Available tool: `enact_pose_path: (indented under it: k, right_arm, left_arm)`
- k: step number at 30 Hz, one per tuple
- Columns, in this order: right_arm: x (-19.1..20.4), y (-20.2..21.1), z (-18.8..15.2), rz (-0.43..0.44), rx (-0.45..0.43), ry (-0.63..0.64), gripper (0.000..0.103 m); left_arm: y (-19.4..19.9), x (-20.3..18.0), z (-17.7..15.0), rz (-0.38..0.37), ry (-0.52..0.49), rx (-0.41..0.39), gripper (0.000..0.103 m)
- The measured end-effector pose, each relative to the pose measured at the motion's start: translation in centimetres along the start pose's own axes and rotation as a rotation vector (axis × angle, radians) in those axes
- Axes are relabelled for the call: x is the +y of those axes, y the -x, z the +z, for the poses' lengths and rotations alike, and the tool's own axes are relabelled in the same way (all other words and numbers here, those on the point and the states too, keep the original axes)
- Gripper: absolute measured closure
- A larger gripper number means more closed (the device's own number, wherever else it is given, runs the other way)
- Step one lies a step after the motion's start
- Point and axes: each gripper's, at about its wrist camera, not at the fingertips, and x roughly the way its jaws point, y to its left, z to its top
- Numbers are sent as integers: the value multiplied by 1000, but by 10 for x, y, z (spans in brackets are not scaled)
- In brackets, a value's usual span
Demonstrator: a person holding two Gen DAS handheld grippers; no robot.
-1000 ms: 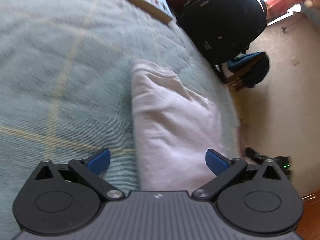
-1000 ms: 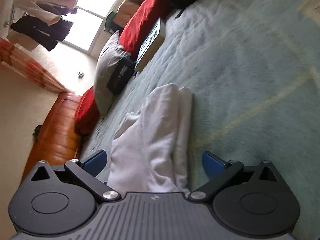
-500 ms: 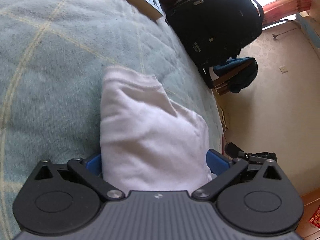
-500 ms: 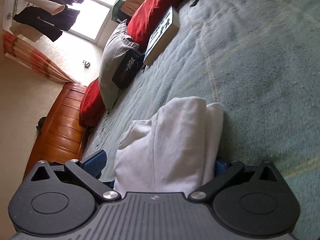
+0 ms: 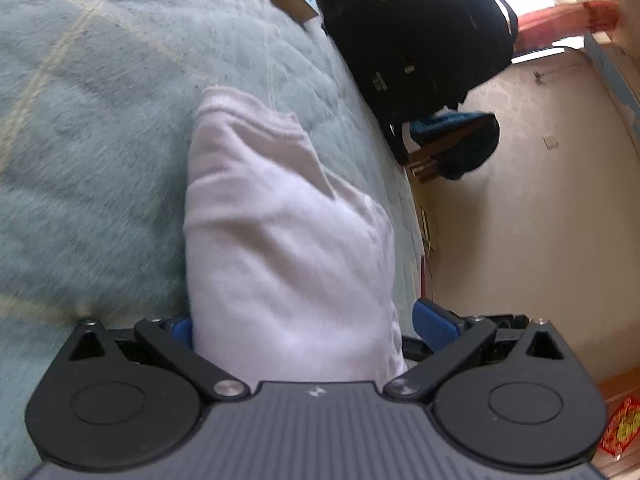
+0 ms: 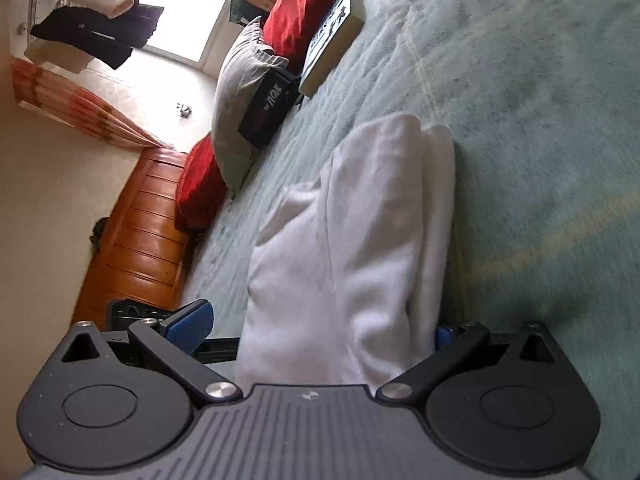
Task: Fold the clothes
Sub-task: 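Close the left gripper on the bundle end while the right gripper grips it too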
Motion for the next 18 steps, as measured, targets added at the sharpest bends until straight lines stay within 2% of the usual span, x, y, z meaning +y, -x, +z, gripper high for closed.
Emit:
enact_pose_path:
  k: [3, 9, 15, 18]
  right_arm:
    - [-4, 1, 2, 27, 4, -4, 0]
    - [-13, 9, -1, 96, -6, 22, 0]
    - [-12, 5, 9, 74, 13, -22, 0]
    - [-8, 5, 7, 55, 9, -17, 0]
  left_arm:
    - [-1, -4, -2, 10, 4, -6, 1]
    - [8, 2, -10, -27, 26, 17, 1]
    - [0, 4, 0, -29, 49, 16, 1]
    - [5, 1, -6, -36, 42, 23, 1]
